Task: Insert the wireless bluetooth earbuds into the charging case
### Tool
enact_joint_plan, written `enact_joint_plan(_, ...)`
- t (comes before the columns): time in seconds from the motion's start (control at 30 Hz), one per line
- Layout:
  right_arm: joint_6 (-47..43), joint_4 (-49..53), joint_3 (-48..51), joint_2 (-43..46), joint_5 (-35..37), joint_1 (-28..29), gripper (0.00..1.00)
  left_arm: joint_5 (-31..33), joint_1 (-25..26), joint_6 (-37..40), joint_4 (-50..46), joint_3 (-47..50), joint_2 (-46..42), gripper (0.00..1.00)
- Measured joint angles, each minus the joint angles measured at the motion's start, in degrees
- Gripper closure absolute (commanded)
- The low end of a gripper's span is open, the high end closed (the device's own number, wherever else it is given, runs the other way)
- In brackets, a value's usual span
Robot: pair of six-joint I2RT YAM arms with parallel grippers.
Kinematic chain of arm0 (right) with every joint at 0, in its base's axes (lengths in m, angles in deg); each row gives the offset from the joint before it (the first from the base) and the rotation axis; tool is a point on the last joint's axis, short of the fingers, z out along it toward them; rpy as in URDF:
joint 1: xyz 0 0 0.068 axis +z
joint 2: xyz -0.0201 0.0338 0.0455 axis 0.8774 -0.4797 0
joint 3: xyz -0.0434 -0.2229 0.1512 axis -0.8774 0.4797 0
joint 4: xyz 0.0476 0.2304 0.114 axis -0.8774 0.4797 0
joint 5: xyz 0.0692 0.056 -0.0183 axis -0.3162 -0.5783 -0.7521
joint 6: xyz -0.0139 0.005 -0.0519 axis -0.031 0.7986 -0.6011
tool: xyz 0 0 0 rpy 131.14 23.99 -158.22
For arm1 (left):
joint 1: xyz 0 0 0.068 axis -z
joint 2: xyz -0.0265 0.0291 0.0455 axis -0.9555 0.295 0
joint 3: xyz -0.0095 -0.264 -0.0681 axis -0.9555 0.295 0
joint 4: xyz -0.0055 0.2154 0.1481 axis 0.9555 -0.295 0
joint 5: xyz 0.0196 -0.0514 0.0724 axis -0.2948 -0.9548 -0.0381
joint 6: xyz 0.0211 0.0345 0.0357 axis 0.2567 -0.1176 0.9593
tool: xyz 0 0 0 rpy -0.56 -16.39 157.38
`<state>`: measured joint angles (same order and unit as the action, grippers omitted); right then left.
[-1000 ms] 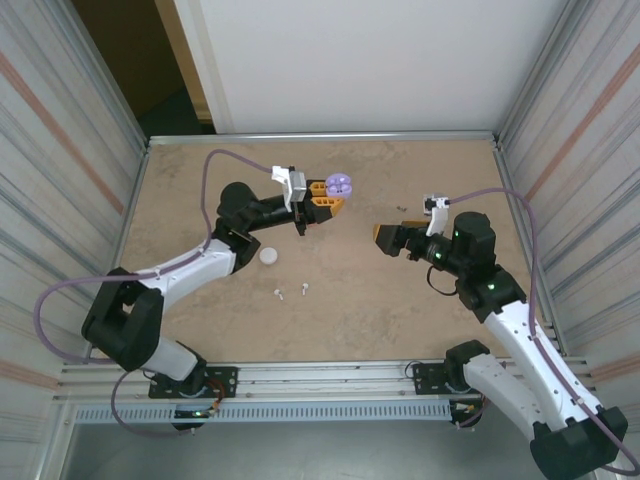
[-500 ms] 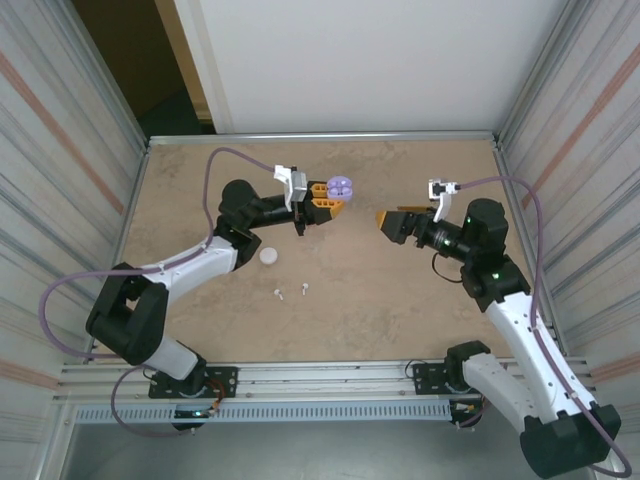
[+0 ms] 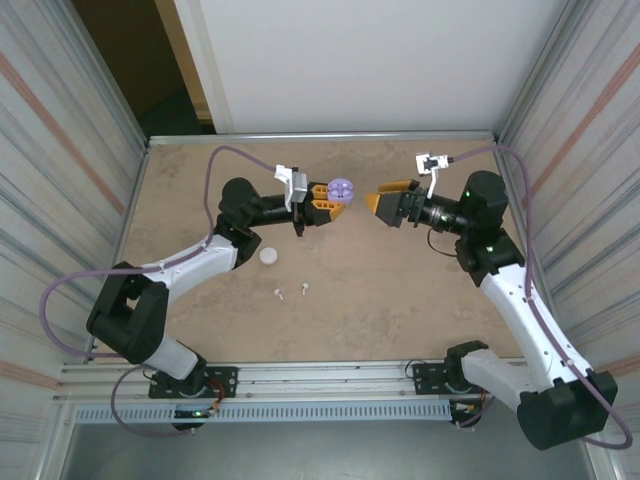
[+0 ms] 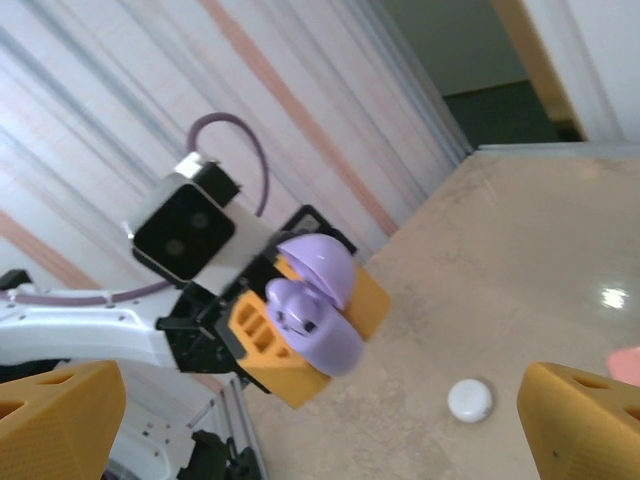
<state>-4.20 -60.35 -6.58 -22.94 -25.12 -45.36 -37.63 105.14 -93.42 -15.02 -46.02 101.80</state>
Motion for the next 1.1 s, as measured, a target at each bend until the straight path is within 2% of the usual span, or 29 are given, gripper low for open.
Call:
enact_joint_plan(0.43,-1.4,-1.4,-6.7,-9.4,-2.0,5.4,0.0,-0.6,0.0,0.0,-0.3,-0.3,0.4,1.0)
enact_joint_plan(0.67,-1.4,-2.2,-6.8,-10.7,-3.2,6.9,0.01,-0.6,0.0,0.0,-0.3,-0.3,0.4,1.0)
enact_joint_plan(0.77,-1.6,-2.5,-7.5,-11.1,-3.5,7.0,0.05,-0.7,0.0,0.0,-0.7,-0.3,0.4,1.0)
enact_joint_plan(1.1,-1.6,-3.0,-8.3,-11.5,-5.1,7.6,0.09,-0.8,0.0,0.0,-1.2,-0.7,0.4,1.0)
